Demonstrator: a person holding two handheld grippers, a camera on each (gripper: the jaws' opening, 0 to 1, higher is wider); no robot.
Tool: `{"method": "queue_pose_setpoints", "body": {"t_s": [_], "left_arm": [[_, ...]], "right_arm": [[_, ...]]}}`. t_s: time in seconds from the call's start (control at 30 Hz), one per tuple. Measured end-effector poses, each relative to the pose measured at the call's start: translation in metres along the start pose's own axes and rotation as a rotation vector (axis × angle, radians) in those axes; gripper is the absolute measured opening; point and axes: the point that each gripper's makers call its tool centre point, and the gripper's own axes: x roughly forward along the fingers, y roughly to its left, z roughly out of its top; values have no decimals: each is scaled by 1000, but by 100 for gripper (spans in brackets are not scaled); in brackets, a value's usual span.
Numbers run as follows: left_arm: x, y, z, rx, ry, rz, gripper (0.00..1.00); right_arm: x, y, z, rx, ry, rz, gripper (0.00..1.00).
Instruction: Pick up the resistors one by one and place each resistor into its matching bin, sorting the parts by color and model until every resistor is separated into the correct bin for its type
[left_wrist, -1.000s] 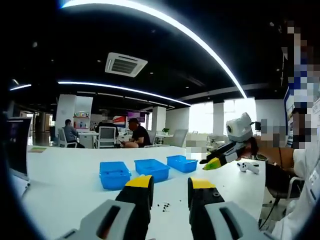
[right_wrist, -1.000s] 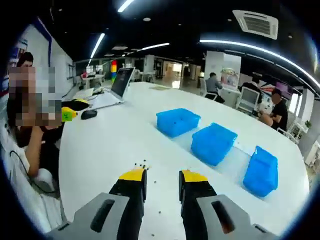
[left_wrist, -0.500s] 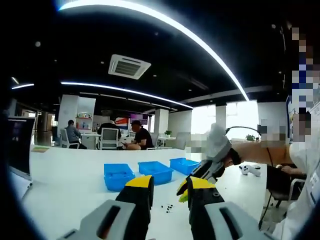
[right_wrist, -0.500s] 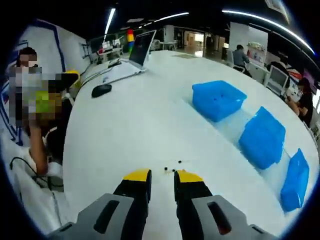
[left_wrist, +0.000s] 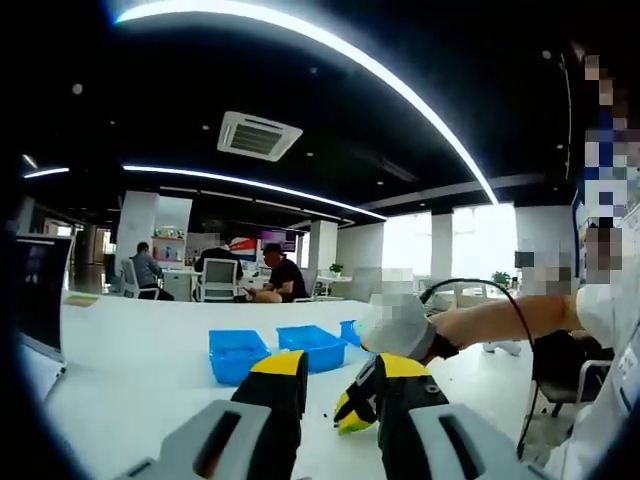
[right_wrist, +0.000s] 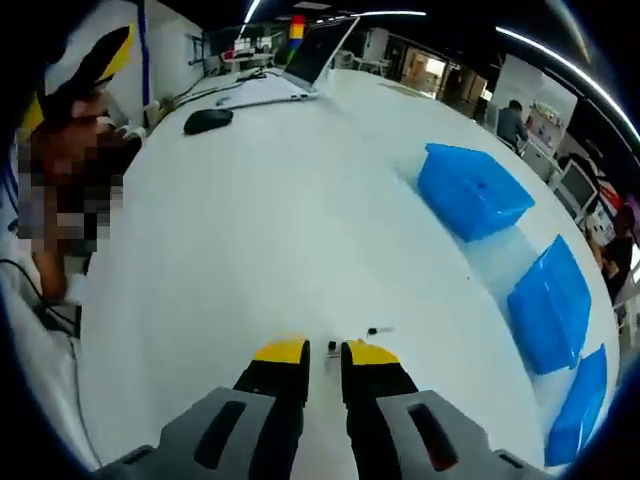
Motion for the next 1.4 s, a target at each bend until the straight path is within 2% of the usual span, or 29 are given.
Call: {"method": "queue_pose_setpoints", "body": {"t_s": [0.1, 0.13, 0.17, 0.33, 0.43, 0.53, 0.77, 0.97, 1.03, 1.13, 1.27, 1.4], "left_arm": [[0, -1, 0, 0, 0, -2, 29], [0, -1, 0, 0, 0, -2, 29], [0, -1, 0, -1, -1, -2, 29], [0, -2, 0, 0, -2, -4, 29], [0, -1, 0, 1, -1, -4, 29], [-1, 0, 0, 0, -3, -2, 29], [0, -2, -1, 1, -1, -6, 29], [1, -2, -1, 3, 3, -9, 29], [3, -2, -2, 3, 5, -10, 29], [4, -3, -3, 4, 10, -13, 29], [6, -2, -5, 5, 13, -7, 29], [7, -4, -3, 6, 9, -9, 28]], "right_arm": [[-1, -1, 3, 33, -6, 11, 13], [1, 1, 3, 58, -9, 29, 10], [2, -3, 1, 70, -6, 7, 6], [1, -4, 2, 61, -13, 24, 5], [-8, -8, 14, 106, -98, 16, 5], [-34, -17, 31, 174, -215, 2, 5], [-92, -39, 36, 282, -386, -34, 5], [-150, -55, 14, 398, -559, -91, 5], [-179, -61, -4, 440, -627, -144, 5], [-199, -61, -28, 468, -649, -202, 5], [-223, -51, -48, 467, -707, -235, 5], [-242, -40, -56, 385, -757, -305, 5]]}}
